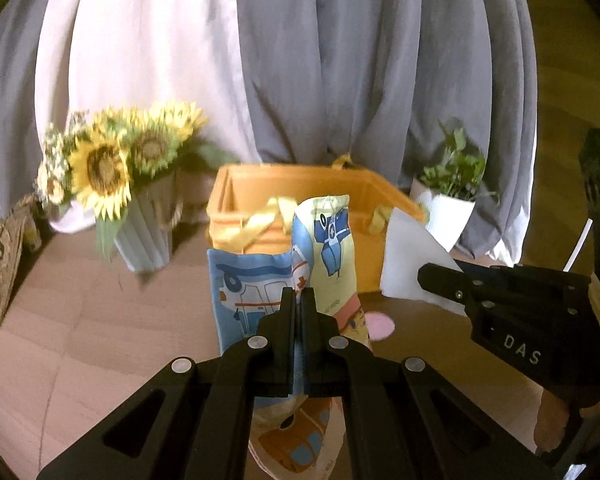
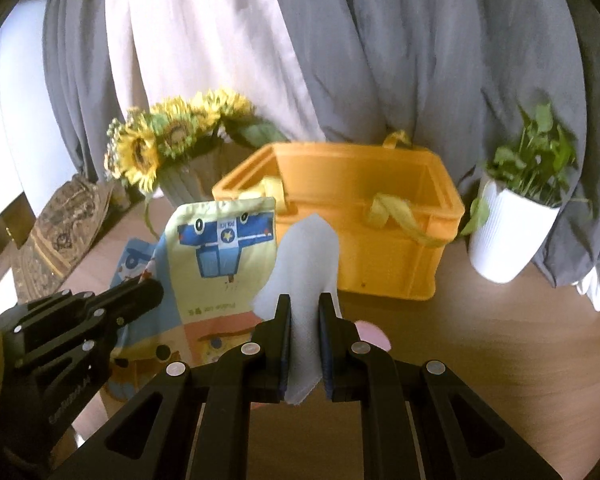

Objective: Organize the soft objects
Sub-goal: 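Lift the pouch and white cloth and carry both over the orange crate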

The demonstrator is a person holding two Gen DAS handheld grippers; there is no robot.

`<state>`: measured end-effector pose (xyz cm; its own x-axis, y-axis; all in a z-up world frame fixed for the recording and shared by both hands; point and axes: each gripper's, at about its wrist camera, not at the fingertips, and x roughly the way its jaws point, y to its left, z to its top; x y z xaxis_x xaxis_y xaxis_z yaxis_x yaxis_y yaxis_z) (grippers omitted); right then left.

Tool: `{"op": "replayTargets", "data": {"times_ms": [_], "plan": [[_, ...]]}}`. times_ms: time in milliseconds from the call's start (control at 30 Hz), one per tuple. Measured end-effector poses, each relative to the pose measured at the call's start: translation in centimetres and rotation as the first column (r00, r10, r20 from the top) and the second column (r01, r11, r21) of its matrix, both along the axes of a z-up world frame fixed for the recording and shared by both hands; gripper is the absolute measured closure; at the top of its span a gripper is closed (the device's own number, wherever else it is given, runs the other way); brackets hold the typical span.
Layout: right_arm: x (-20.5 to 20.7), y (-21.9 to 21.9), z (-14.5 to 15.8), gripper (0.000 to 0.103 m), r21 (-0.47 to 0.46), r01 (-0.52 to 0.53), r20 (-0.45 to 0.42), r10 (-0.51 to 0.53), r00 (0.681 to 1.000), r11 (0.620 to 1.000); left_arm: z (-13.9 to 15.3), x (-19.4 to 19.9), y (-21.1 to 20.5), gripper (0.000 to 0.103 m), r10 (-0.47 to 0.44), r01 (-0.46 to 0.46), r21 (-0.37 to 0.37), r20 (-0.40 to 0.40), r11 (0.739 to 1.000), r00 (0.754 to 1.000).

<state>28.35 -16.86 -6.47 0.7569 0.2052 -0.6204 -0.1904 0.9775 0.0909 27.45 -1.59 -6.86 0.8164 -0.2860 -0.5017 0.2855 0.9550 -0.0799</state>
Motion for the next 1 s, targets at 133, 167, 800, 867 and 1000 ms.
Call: {"op": "replayTargets", "data": {"times_ms": [133,167,800,867,1000], "plan": [[-0.2,0.0,1.4,0.089,0.008,0.017,0.045,-0.017,0.999,1.000,1.7,0.2,-0.2,0.099,-0.003,0.003,-0.003,0.053,1.000,0.999],[-0.2,0.0,1.7,0.089,0.012,0.019,0.053,-0.019,0.998,1.000,2.1,0.3,-0.3,0.099,-0.004,0.004,-0.004,0.067,1.000,0.998],[1.4,-0.1,7.1,0.089,0.039,0.034,0.219,-0.042,0.975,0.999,7.7,4.0,-0.5,0.099,-0.034,0.041,-0.027,0.225,0.999,0.974],[1.8,-0.1,7.5,0.089,0.042,0.035,0.226,-0.043,0.973,0.999,7.9,4.6,-0.5,0.099,-0.038,0.047,-0.034,0.229,0.998,0.973],[2.7,-0.2,8.1,0.089,0.045,0.037,0.239,-0.047,0.970,0.998,8.6,5.8,-0.7,0.099,-0.049,0.060,-0.039,0.245,0.997,0.968]]}}
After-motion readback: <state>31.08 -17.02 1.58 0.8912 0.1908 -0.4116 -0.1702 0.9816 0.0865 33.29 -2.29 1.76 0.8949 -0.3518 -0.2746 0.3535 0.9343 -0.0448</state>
